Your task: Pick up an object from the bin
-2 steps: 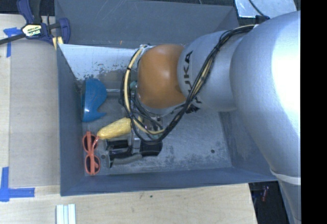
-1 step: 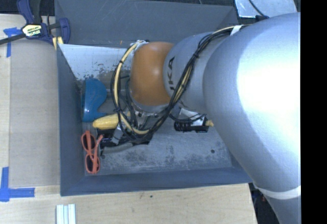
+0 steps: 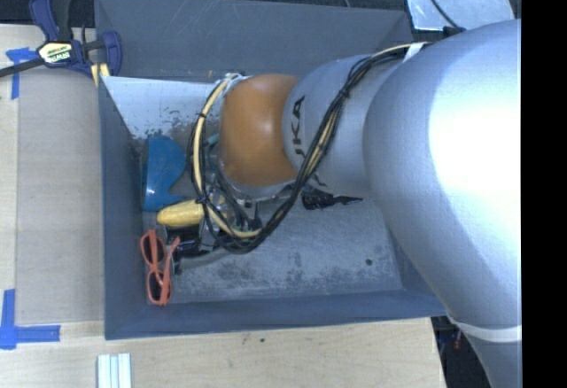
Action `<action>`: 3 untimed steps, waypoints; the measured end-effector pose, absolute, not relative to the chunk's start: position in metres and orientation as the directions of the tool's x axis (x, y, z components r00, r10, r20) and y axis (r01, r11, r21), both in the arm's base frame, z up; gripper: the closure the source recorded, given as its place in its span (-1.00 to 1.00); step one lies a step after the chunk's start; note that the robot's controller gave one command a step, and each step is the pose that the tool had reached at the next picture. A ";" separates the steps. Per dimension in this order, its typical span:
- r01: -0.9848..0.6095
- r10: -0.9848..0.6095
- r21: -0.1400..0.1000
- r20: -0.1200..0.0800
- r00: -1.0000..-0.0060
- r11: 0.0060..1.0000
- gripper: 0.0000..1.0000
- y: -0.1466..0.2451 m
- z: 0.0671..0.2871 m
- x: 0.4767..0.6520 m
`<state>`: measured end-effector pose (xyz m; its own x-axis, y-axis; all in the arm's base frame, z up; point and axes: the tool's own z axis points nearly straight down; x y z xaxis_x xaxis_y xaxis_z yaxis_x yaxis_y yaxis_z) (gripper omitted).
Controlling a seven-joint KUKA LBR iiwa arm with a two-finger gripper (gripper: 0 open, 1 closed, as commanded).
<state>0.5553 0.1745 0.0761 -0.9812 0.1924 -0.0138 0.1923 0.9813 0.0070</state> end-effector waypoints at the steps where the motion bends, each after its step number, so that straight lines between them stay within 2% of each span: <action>1: 0.193 0.193 0.007 -0.014 -0.981 0.981 1.00 0.174 0.076 0.555; 2: 0.193 0.193 0.001 -0.004 -0.981 0.981 1.00 0.173 0.095 0.552; 3: 0.193 0.193 0.004 -0.008 -0.981 0.981 1.00 0.174 0.136 0.553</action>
Offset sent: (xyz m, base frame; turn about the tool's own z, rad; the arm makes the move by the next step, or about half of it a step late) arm -0.0002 -0.0001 0.0594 0.0008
